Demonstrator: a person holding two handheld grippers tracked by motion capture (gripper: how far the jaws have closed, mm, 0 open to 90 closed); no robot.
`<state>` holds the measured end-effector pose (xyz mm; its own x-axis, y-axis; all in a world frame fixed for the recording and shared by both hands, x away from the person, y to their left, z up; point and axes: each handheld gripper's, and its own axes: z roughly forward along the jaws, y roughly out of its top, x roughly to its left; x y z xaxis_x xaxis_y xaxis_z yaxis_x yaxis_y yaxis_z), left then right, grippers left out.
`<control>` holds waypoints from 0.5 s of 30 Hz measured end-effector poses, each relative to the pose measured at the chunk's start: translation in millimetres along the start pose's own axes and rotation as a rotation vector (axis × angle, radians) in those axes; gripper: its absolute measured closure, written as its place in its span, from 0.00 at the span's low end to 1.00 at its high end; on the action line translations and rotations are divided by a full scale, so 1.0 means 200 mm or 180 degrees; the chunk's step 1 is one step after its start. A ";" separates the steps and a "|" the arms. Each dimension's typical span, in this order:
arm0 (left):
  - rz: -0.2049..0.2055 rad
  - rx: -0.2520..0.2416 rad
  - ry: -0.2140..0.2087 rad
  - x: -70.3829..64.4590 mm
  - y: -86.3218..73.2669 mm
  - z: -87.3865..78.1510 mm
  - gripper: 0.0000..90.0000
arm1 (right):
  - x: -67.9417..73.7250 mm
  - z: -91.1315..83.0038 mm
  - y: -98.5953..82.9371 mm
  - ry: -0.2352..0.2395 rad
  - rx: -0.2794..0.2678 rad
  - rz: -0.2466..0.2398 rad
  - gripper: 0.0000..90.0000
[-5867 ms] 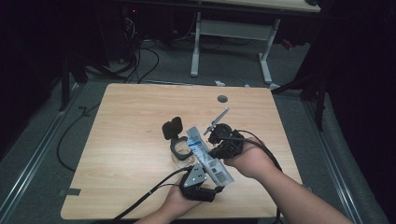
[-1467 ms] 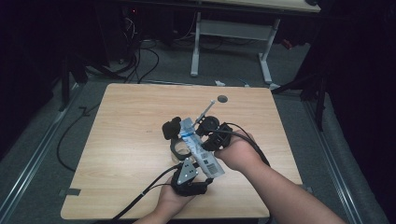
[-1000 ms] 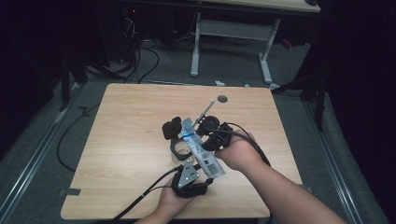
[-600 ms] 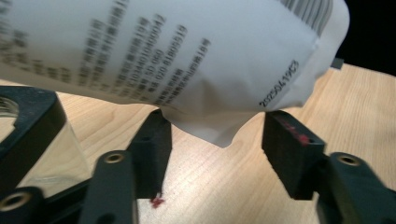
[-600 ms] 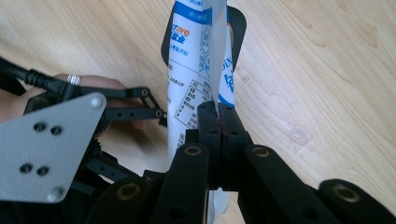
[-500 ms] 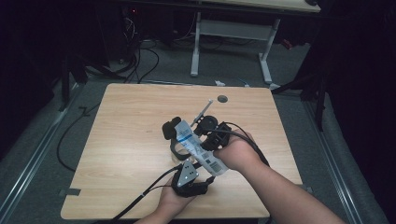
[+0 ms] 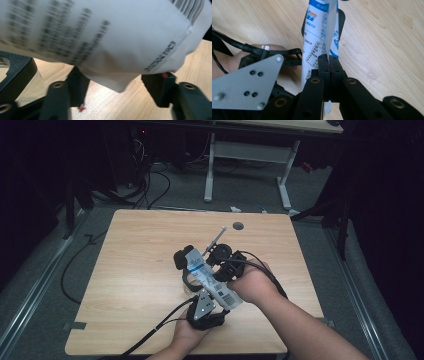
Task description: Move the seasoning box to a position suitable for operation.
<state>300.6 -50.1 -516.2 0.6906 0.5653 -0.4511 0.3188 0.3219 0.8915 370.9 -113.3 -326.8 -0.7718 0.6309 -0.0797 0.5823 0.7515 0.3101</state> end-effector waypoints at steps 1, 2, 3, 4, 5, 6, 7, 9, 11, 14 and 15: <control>0.0003 0.0006 -0.0006 0.00 0.00 0.00 0.51 | 0.00 0.00 0.00 -0.0008 0.0011 0.0006 1.00; 0.0000 0.0014 -0.0014 -0.01 0.00 0.00 0.52 | 0.00 0.00 -0.01 -0.0007 0.0019 0.0015 1.00; -0.0011 0.0014 -0.0022 -0.01 -0.01 0.00 0.52 | -0.01 0.01 -0.01 0.0002 0.0011 0.0008 1.00; -0.0012 0.0019 -0.0022 -0.01 -0.01 0.00 0.53 | -0.01 0.01 -0.01 0.0001 0.0007 0.0022 1.00; -0.0010 0.0038 -0.0023 -0.01 -0.01 0.00 0.53 | -0.01 0.01 -0.01 0.0002 0.0010 0.0023 1.00; 0.0002 0.0060 -0.0028 -0.01 -0.01 0.00 0.54 | -0.01 0.01 -0.01 -0.0002 0.0020 0.0025 1.00; 0.0010 0.0070 -0.0032 -0.02 -0.01 0.00 0.55 | -0.01 0.02 -0.01 -0.0012 0.0030 0.0027 1.00; 0.0003 0.0077 -0.0043 -0.02 -0.01 0.00 0.56 | -0.01 0.02 -0.01 -0.0014 0.0046 0.0021 1.00; -0.0013 0.0083 -0.0054 -0.02 0.00 0.00 0.56 | -0.02 0.02 -0.01 -0.0015 0.0048 0.0026 1.00; -0.0027 0.0108 -0.0062 -0.03 0.01 0.00 0.56 | -0.02 0.01 -0.01 -0.0041 0.0070 0.0037 1.00; -0.0033 0.0110 -0.0068 -0.03 0.01 0.01 0.56 | -0.03 0.01 0.00 -0.0043 0.0068 0.0031 1.00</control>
<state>298.3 -53.3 -512.1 0.7007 0.5457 -0.4595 0.3479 0.3010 0.8879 375.0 -117.1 -328.4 -0.7625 0.6407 -0.0898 0.5953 0.7491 0.2906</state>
